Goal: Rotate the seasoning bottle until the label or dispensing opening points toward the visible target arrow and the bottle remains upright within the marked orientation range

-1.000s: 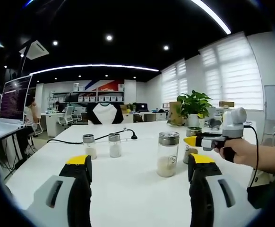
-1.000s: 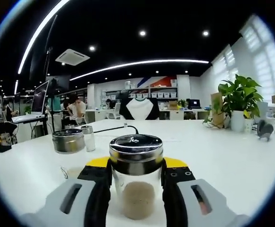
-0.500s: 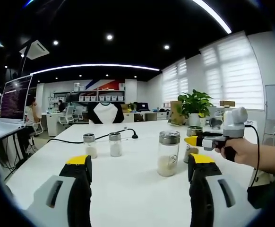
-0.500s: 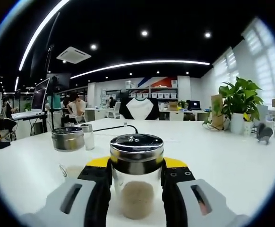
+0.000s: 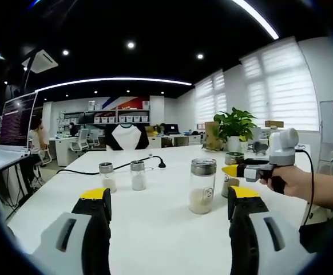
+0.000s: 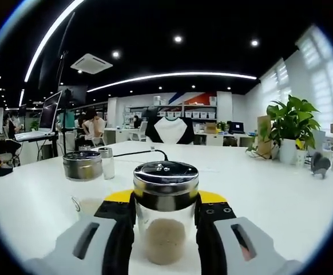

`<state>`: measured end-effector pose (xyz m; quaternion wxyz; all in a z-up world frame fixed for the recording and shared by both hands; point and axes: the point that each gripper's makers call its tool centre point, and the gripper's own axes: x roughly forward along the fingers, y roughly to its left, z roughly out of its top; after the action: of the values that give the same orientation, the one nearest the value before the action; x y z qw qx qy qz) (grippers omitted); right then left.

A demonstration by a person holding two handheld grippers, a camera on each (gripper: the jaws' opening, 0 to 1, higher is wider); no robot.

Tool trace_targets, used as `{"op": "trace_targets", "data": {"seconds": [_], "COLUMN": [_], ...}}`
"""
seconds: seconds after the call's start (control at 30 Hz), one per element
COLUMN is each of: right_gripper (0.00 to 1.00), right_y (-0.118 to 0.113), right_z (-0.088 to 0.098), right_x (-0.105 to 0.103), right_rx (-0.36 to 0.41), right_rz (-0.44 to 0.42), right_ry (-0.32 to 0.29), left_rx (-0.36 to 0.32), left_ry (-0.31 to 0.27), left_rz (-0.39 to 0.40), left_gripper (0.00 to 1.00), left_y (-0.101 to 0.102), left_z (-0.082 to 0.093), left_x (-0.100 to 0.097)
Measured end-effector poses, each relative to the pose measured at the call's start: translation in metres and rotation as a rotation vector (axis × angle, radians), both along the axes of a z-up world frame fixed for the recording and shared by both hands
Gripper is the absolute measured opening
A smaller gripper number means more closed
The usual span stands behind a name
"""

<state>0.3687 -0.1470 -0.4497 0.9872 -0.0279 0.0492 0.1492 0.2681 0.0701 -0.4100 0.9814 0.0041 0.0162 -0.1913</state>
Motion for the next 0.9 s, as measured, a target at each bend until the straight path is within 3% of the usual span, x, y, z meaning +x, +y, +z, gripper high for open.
{"op": "trace_targets", "data": {"seconds": [0.9], "right_gripper": [0.39], "right_y": [0.0021], "right_z": [-0.0023], "right_x": [-0.0003], "right_rx": [0.010], "right_rz": [0.139], "right_ry": [0.020], "left_rx": [-0.011], "left_ry": [-0.001], "left_rz": [0.002], "left_gripper": [0.88], "left_y": [-0.0002], "left_z": [-0.0017], "left_x": [0.0007]}}
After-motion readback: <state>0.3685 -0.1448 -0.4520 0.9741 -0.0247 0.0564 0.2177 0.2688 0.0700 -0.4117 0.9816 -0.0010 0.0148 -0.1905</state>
